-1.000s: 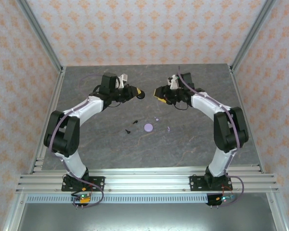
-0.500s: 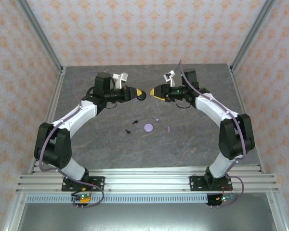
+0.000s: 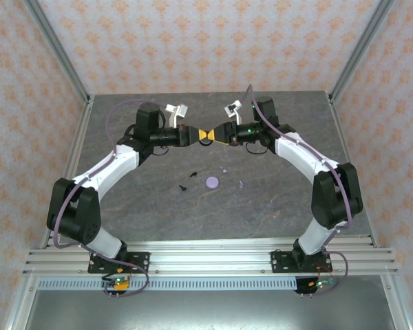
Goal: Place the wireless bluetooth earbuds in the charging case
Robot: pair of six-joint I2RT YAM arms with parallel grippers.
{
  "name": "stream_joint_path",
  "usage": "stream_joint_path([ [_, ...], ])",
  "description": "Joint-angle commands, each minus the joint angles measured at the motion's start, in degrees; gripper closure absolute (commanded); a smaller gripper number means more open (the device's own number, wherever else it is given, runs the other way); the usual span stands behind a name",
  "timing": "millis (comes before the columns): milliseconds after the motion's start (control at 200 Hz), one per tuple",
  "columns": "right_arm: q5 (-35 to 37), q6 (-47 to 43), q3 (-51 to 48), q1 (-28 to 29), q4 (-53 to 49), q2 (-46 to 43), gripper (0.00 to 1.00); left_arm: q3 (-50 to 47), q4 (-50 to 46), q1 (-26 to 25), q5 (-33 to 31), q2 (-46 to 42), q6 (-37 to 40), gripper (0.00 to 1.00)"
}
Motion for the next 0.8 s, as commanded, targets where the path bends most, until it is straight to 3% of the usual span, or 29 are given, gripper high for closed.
stream_joint_path([
  [0, -1.9, -1.7, 2.5, 0.3, 0.1, 0.2, 0.60, 1.5, -0.1, -0.6, 2.1, -1.7, 1.6, 0.84],
  [606, -2.5, -2.5, 3.1, 1.1, -1.0, 0.2, 0.74, 2.9, -0.7, -1.6, 1.5, -1.0, 1.5, 0.82],
  [796, -0.3, -0.2, 2.5, 0.4, 1.2, -0.6, 0.77, 2.7, -0.8, -1.8, 1.2, -1.4, 1.2, 0.64],
])
